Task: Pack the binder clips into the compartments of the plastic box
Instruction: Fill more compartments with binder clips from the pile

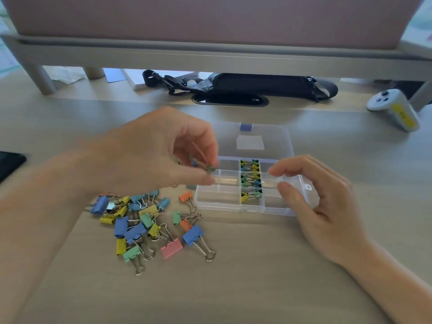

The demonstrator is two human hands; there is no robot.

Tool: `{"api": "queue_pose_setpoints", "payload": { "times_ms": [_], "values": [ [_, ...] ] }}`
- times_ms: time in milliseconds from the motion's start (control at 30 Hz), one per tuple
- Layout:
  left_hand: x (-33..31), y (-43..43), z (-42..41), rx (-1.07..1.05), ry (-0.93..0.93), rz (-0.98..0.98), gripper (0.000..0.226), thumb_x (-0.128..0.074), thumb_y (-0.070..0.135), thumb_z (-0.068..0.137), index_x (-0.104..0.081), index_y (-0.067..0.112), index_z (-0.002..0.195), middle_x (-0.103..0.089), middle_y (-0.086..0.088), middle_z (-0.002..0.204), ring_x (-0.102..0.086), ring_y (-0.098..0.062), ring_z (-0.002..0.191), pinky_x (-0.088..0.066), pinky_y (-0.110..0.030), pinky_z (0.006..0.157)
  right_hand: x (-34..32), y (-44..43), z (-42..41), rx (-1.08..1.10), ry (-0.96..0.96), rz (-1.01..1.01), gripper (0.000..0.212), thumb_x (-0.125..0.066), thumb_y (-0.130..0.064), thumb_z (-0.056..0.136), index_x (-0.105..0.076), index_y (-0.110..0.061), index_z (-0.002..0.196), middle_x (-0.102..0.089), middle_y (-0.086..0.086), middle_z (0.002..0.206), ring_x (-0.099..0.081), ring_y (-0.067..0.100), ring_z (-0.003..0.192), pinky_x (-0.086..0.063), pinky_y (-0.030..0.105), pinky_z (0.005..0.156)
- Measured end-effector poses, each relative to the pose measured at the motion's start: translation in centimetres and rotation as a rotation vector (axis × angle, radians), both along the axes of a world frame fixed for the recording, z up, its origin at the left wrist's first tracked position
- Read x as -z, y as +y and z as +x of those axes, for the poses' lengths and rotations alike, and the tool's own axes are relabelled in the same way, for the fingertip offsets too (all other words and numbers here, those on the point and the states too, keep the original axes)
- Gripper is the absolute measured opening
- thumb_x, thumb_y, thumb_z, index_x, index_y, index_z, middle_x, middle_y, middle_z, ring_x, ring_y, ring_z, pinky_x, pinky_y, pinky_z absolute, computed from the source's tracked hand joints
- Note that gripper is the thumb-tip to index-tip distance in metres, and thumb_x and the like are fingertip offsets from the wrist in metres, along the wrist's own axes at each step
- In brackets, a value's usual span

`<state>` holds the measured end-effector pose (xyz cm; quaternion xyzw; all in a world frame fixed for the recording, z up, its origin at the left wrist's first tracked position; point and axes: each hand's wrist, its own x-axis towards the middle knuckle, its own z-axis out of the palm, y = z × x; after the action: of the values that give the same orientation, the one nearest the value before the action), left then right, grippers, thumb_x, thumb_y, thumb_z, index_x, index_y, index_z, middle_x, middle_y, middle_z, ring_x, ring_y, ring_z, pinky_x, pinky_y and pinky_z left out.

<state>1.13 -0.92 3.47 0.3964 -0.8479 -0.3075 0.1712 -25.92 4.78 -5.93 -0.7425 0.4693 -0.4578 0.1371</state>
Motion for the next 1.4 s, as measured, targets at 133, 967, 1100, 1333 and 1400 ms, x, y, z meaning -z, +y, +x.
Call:
{"api": "queue_pose_setpoints", "payload": {
  "times_ms": [133, 967, 1100, 1333, 1400],
  "values": [
    [2.4, 1.2, -4.3, -0.078, 0.148, -0.029, 0.019, -0.090, 0.034, 0.072, -0.073, 0.029, 0.081, -0.076, 0.014, 0.076, -0.067, -0.005, 0.064, -0.056, -0.024, 0.061, 0.0, 0.2, 0.2, -0.023, -0.055, 0.029, 0.016, -0.075, -0.024, 0.090, -0.069, -0.020, 0.104, -0.073, -0.011, 0.100, -0.069, 0.013, 0.098, -0.047, 0.015, 0.089],
    [4.7, 2.1, -6.3, -0.132, -0.030, -0.178, 0.025, -0.081, 0.024, 0.082, -0.063, 0.036, 0.096, -0.073, 0.024, 0.078, -0.057, 0.013, 0.084, -0.039, -0.003, 0.073, 0.5, -0.3, -0.2, -0.018, 0.128, -0.005, 0.015, -0.082, -0.013, 0.080, -0.073, -0.021, 0.089, -0.069, -0.016, 0.088, -0.065, 0.008, 0.088, -0.050, 0.024, 0.082],
    [5.0, 2.2, -6.5, -0.141, -0.047, -0.211, 0.025, -0.082, 0.025, 0.081, -0.066, 0.034, 0.096, -0.073, 0.027, 0.076, -0.059, 0.013, 0.082, -0.041, -0.003, 0.073, 0.6, -0.3, -0.2, -0.067, 0.159, -0.053, 0.013, -0.080, -0.011, 0.083, -0.072, -0.016, 0.092, -0.070, -0.012, 0.096, -0.064, 0.011, 0.093, -0.049, 0.025, 0.083],
    [4.9, 2.1, -6.8, -0.157, -0.032, -0.202, 0.021, -0.086, 0.023, 0.077, -0.071, 0.031, 0.090, -0.073, 0.026, 0.072, -0.059, 0.015, 0.079, -0.041, -0.004, 0.073, 1.0, -0.3, -0.1, -0.111, 0.240, -0.120, 0.004, -0.075, -0.012, 0.089, -0.078, -0.013, 0.085, -0.071, -0.006, 0.096, -0.063, 0.016, 0.086, -0.051, 0.031, 0.079],
    [4.9, 1.9, -6.8, -0.156, -0.013, -0.151, 0.022, -0.088, 0.024, 0.075, -0.071, 0.031, 0.088, -0.072, 0.026, 0.072, -0.058, 0.015, 0.078, -0.038, -0.002, 0.072, 1.2, -0.3, 0.0, -0.107, 0.269, -0.145, 0.007, -0.073, -0.013, 0.090, -0.078, -0.013, 0.085, -0.071, -0.005, 0.096, -0.062, 0.016, 0.085, -0.051, 0.029, 0.079]
  ]
}}
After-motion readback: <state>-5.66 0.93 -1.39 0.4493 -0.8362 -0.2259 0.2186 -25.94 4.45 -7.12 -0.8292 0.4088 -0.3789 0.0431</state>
